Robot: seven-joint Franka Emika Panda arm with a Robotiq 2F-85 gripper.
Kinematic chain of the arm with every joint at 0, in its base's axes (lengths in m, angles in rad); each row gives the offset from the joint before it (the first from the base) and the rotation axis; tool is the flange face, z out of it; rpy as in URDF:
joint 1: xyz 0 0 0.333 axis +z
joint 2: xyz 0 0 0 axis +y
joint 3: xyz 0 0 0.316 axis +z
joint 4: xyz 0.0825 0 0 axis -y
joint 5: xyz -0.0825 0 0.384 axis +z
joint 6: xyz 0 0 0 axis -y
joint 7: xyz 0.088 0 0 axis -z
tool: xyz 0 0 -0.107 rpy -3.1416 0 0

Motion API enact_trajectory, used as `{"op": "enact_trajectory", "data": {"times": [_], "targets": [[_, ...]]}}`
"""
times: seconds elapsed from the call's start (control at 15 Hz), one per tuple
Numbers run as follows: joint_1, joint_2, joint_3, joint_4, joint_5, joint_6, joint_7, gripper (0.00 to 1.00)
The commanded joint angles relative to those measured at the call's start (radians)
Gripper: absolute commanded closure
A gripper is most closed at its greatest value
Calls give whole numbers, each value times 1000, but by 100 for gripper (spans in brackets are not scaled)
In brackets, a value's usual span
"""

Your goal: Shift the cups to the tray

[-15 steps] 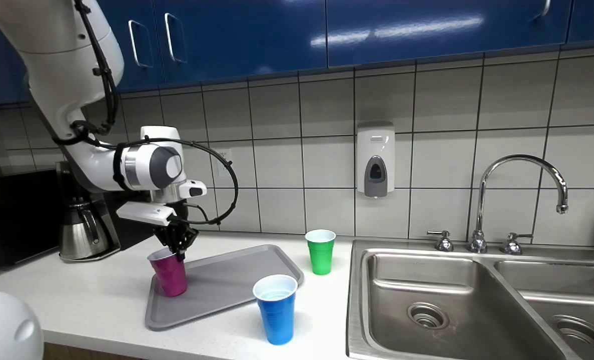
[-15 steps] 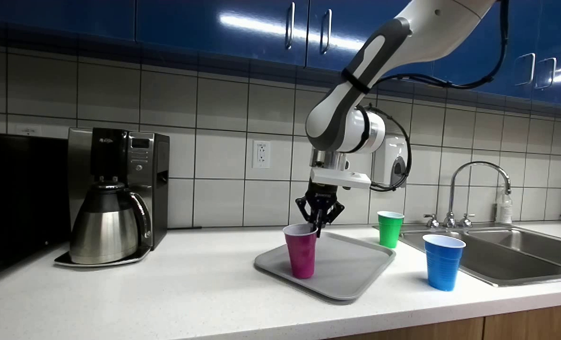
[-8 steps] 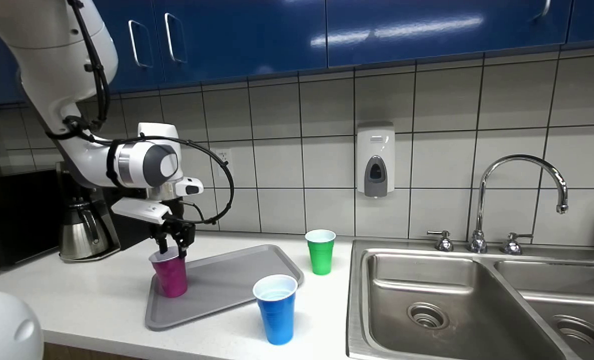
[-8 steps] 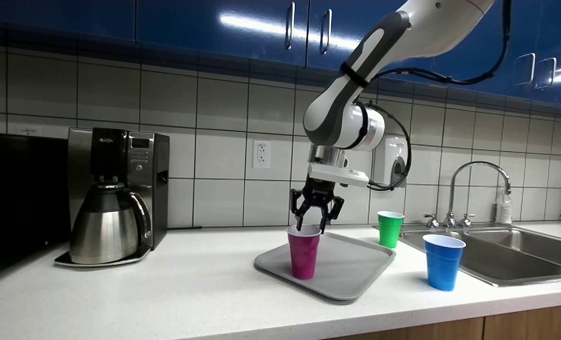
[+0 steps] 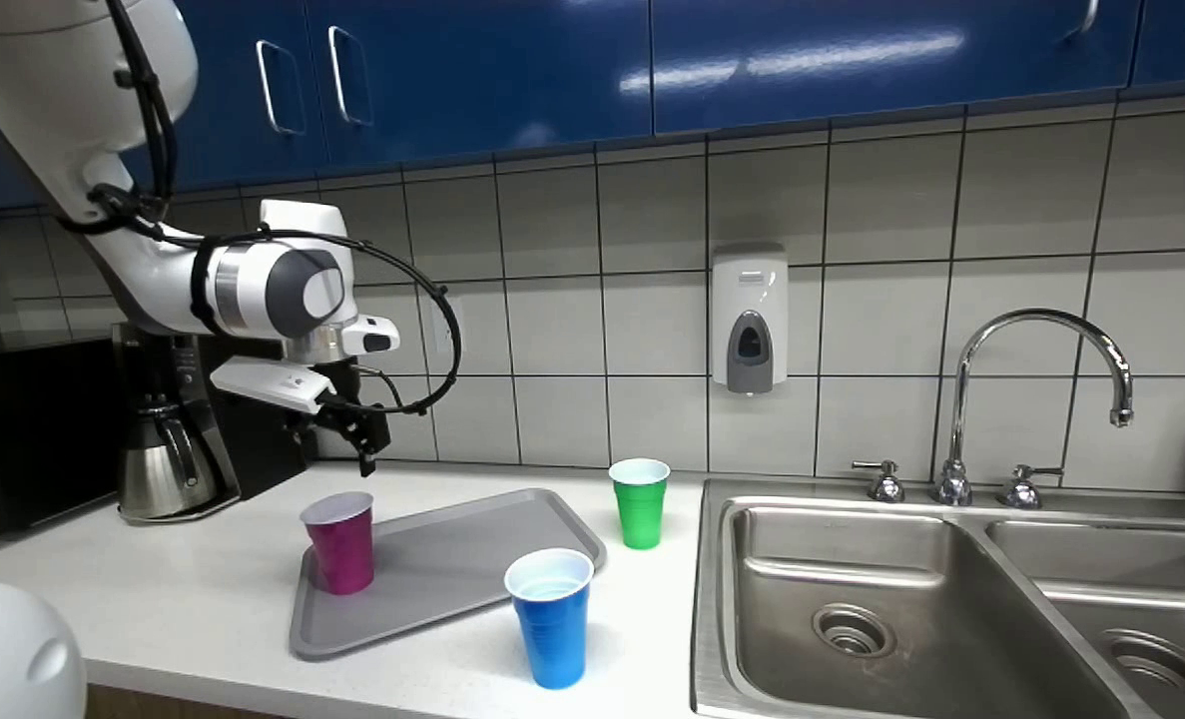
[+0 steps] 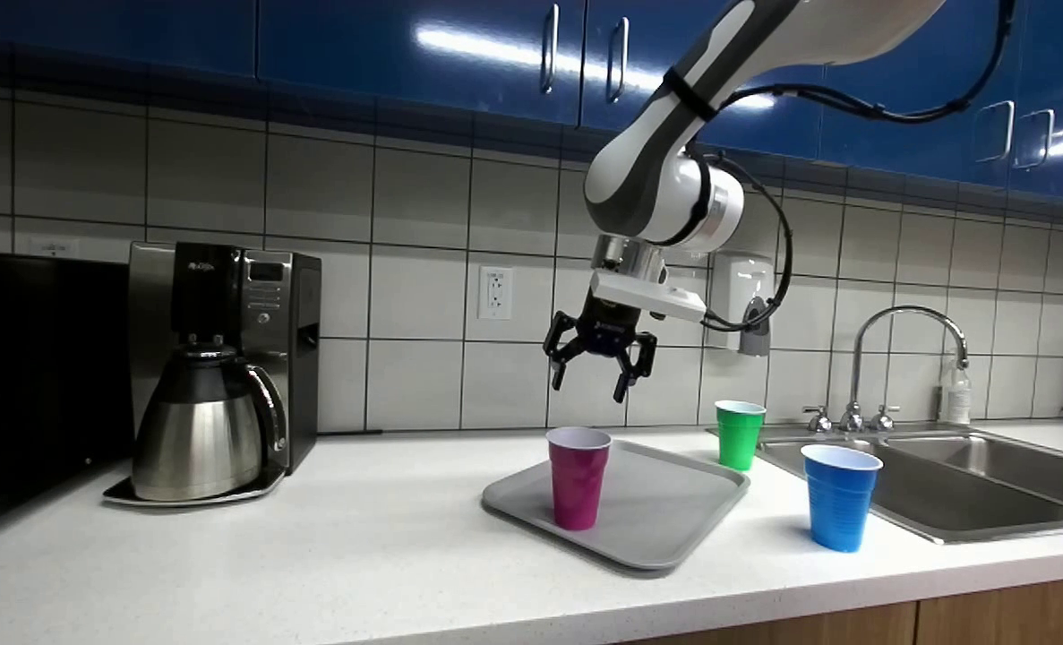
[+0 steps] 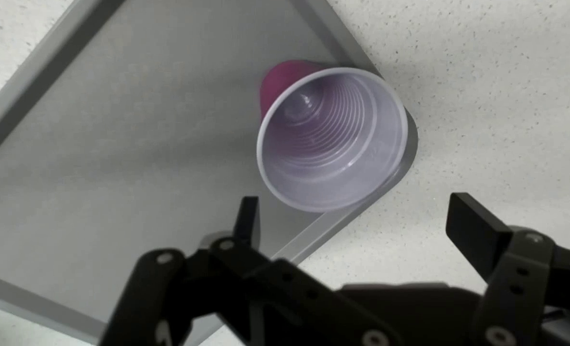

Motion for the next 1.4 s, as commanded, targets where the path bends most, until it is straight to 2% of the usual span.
{"op": "enact_trajectory", "data": {"times": [0.0, 0.47, 1.33], "targets": [[-23, -101, 6, -52, 15, -21, -44, 0], [-56, -214, -26, -98, -22, -96, -90, 0], [-173, -355, -145, -164, -70, -178, -230, 0]]}}
